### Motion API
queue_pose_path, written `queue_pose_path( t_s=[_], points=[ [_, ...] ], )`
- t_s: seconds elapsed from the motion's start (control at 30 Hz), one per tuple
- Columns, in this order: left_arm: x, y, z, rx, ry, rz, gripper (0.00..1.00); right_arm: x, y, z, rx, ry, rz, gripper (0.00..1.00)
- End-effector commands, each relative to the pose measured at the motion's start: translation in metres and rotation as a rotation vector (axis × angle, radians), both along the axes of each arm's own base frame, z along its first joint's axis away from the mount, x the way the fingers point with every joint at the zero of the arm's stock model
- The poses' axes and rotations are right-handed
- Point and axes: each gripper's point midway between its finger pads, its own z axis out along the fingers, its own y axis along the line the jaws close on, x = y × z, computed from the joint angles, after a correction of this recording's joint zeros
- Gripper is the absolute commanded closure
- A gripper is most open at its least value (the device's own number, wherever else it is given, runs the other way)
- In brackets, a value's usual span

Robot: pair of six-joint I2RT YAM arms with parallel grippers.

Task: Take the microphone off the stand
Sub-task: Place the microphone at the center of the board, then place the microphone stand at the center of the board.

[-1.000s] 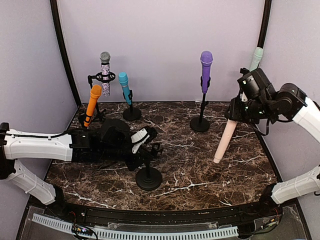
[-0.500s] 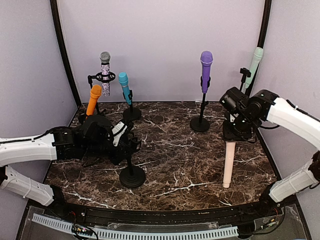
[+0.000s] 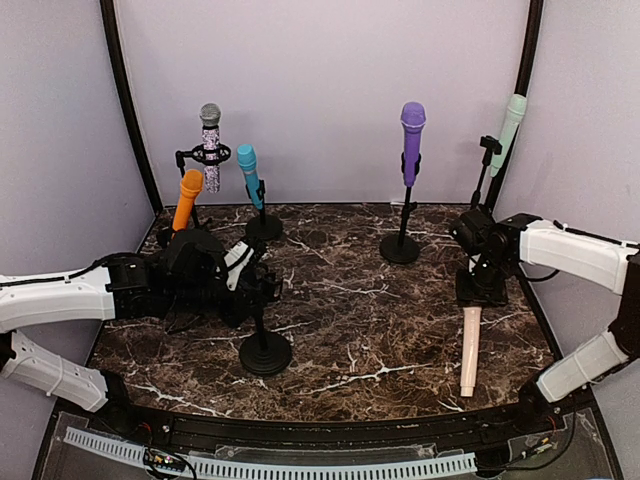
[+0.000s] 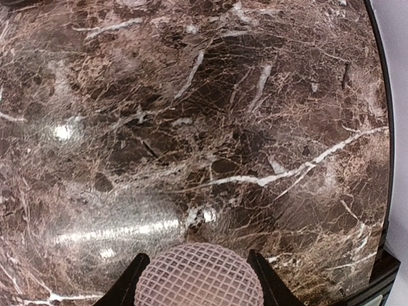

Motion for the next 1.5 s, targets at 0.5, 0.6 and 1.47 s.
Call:
queue_pose_path(
  t_s=[0.5, 0.6, 1.47],
  points=[
    [0.009, -0.009, 0.006, -0.020, -0.005, -0.005, 1.00, 0.037, -0.007, -0.035, 0.013, -0.149, -0.090, 0.22],
    [0.009, -0.010, 0.004, -0.024, 0.002, -0.009, 1.00, 0.037, -0.008, -0.031, 0.022, -0.166, -0.099, 0.12],
    [0.047, -0.035, 0.060, -0.170, -0.123, -0.011, 1.00, 0.032, 0.020, 0.076, 0.384, -0.561, -0.005, 0.01]
  ],
)
